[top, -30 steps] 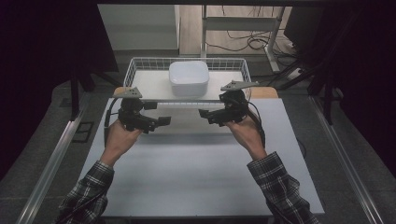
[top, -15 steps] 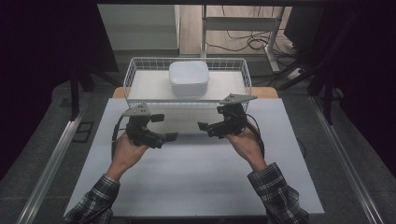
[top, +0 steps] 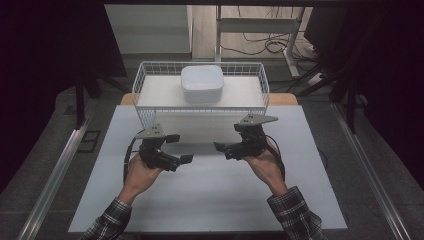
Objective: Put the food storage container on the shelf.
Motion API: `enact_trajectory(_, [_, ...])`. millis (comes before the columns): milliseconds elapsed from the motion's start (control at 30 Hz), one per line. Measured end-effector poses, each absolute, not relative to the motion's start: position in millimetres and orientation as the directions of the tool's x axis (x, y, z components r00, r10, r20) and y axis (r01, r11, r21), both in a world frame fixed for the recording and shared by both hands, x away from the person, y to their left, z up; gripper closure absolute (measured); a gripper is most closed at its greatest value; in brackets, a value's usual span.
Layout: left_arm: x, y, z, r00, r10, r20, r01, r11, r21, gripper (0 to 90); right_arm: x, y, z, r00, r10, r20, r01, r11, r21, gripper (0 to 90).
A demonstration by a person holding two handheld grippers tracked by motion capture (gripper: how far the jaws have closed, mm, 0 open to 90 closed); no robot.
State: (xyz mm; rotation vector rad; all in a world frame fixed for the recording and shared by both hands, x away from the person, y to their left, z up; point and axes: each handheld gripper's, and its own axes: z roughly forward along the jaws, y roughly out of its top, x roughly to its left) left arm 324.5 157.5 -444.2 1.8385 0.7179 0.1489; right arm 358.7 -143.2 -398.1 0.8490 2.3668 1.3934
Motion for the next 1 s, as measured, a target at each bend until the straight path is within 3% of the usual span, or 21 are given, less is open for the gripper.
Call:
enact_trajectory(600, [305.6,148.9,-475.6,0.802,0.562,-0.204,0.404,-0.259,0.877,6.7,333.6,-148.5,-430.9,-0.823,0.567,-0.035,0.284,0.464,0.839,2.7])
enact_trajectory(1000, [290.0,149.3,-485.2,0.803,0.562,-0.196,0.401,-0.267,0.876,6.1,324.3,-156.3,-448.6,-0.822,0.570,0.005,0.322,0.458,0.829,2.7])
